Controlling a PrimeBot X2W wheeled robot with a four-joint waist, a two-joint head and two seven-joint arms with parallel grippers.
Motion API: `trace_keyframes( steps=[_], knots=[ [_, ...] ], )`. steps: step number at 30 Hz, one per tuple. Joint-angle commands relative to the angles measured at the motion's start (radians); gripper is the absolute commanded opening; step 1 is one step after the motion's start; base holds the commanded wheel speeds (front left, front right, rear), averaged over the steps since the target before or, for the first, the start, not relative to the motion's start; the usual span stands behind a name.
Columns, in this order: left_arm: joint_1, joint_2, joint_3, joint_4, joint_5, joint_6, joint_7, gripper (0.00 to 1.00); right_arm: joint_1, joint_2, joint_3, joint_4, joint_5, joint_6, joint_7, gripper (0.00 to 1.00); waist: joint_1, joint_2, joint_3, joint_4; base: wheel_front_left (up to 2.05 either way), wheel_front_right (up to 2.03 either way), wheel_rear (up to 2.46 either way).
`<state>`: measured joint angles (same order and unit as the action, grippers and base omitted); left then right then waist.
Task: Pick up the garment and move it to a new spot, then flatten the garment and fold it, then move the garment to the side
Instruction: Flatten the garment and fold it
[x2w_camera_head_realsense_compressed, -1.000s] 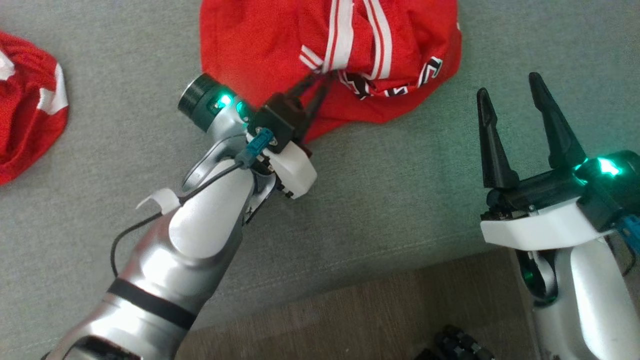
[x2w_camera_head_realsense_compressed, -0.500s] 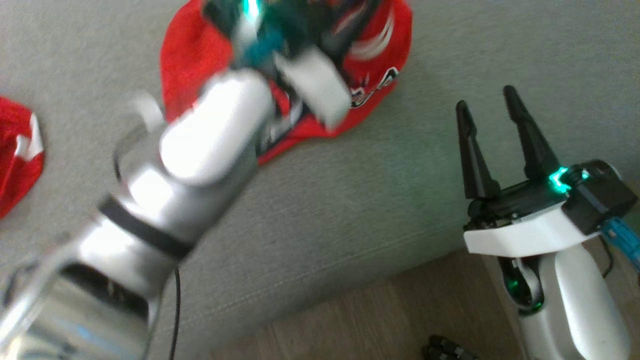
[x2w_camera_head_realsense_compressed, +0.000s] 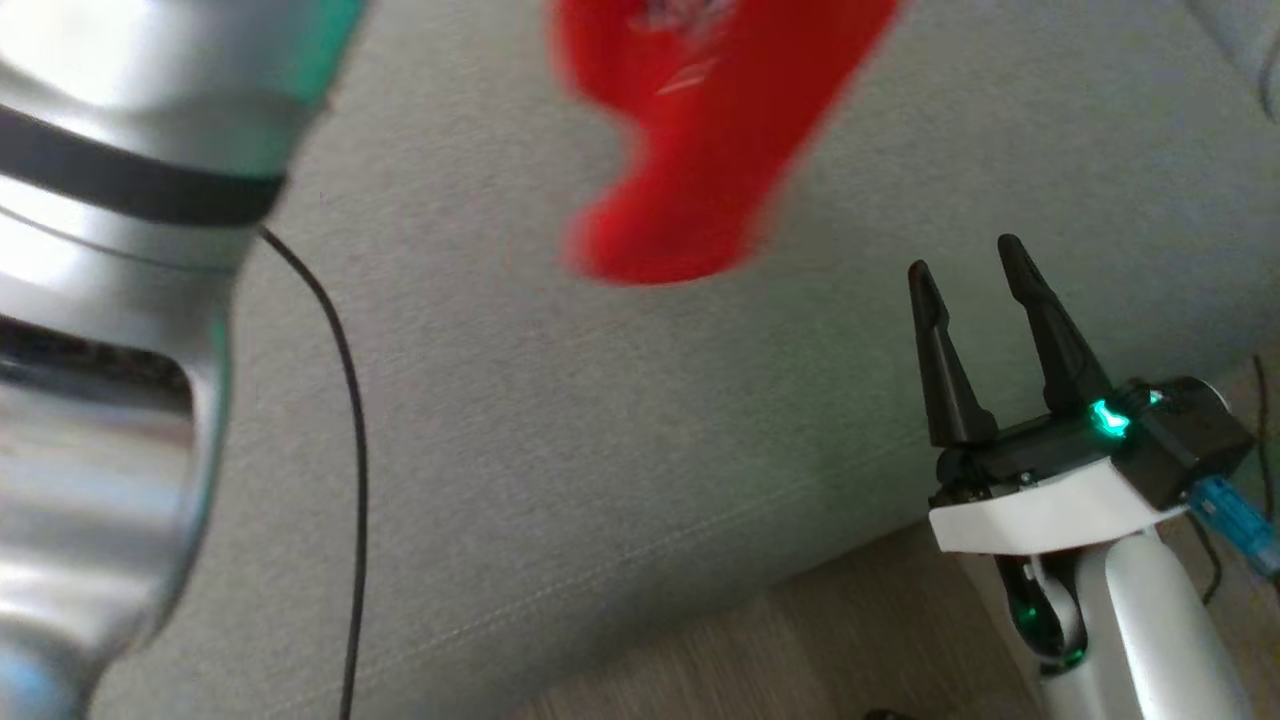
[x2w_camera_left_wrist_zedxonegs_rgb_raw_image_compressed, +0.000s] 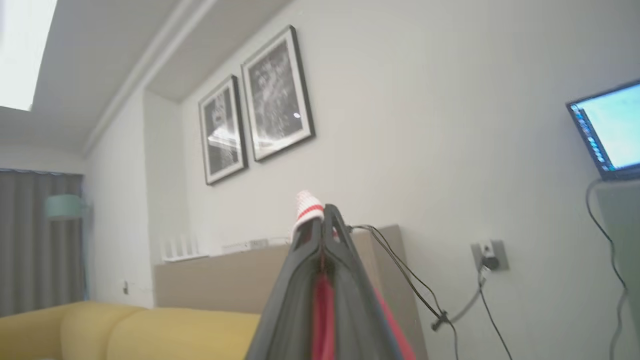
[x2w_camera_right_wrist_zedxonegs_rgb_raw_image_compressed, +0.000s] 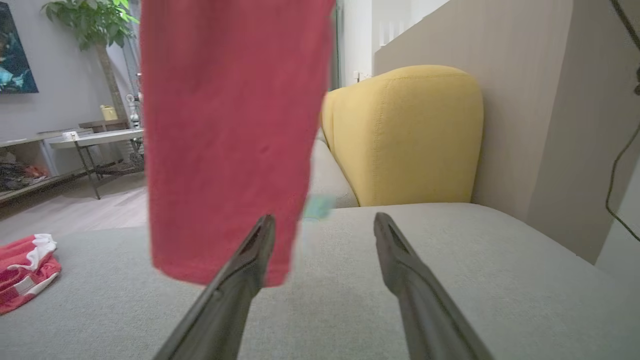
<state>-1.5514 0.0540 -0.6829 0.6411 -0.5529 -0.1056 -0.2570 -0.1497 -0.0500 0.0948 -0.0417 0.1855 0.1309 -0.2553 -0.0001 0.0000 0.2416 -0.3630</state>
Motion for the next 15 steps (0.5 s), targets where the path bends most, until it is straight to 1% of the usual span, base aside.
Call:
trace_keyframes(
  steps=[1,4,7,9,10,11,13,15],
  knots=[
    [-0.052,0.047,0.051,-0.031,0.002,0.012,-0.004,0.00,-0.012,0.000,0.017,-0.037,-0.011,0.000,-0.006,1.00,0.0001,0.0000,-0.002,0.033,0.00,0.00,0.00],
    [-0.002,0.090,0.114,-0.048,-0.007,0.025,-0.004,0.00,-0.009,0.000,0.008,-0.039,-0.024,0.000,-0.006,1.00,0.0001,0.0000,-0.007,0.077,0.00,0.00,0.00],
    [0.131,0.131,0.148,-0.055,-0.055,0.013,-0.004,0.00,-0.002,0.000,0.000,-0.039,-0.035,0.000,-0.006,1.00,0.0001,0.0000,-0.011,0.123,0.00,0.00,0.00],
    [0.258,0.154,0.156,-0.065,-0.102,0.003,-0.004,0.00,0.004,0.000,-0.005,-0.039,-0.045,0.000,-0.006,1.00,0.0001,0.0000,-0.009,0.150,0.00,0.00,0.00],
    [0.397,0.184,0.153,-0.083,-0.136,-0.002,-0.004,0.00,0.009,0.000,-0.012,-0.039,-0.055,0.000,-0.006,1.00,0.0001,0.0000,-0.003,0.174,0.00,0.00,0.00],
    [0.469,0.196,0.151,-0.090,-0.154,-0.003,-0.001,0.00,0.011,0.000,-0.017,-0.038,-0.061,0.000,-0.006,1.00,0.0001,0.0000,0.001,0.185,0.00,0.00,0.00],
    [0.596,0.217,0.163,-0.105,-0.187,0.000,-0.002,0.00,0.011,0.000,-0.025,-0.037,-0.073,0.000,-0.006,1.00,0.0001,0.0000,0.013,0.204,0.00,0.00,0.00],
    [0.691,0.240,0.180,-0.115,-0.197,0.008,-0.003,0.00,0.009,0.000,-0.029,-0.034,-0.086,0.000,-0.006,1.00,0.0001,0.0000,0.024,0.220,0.00,0.00,0.00]
  ],
)
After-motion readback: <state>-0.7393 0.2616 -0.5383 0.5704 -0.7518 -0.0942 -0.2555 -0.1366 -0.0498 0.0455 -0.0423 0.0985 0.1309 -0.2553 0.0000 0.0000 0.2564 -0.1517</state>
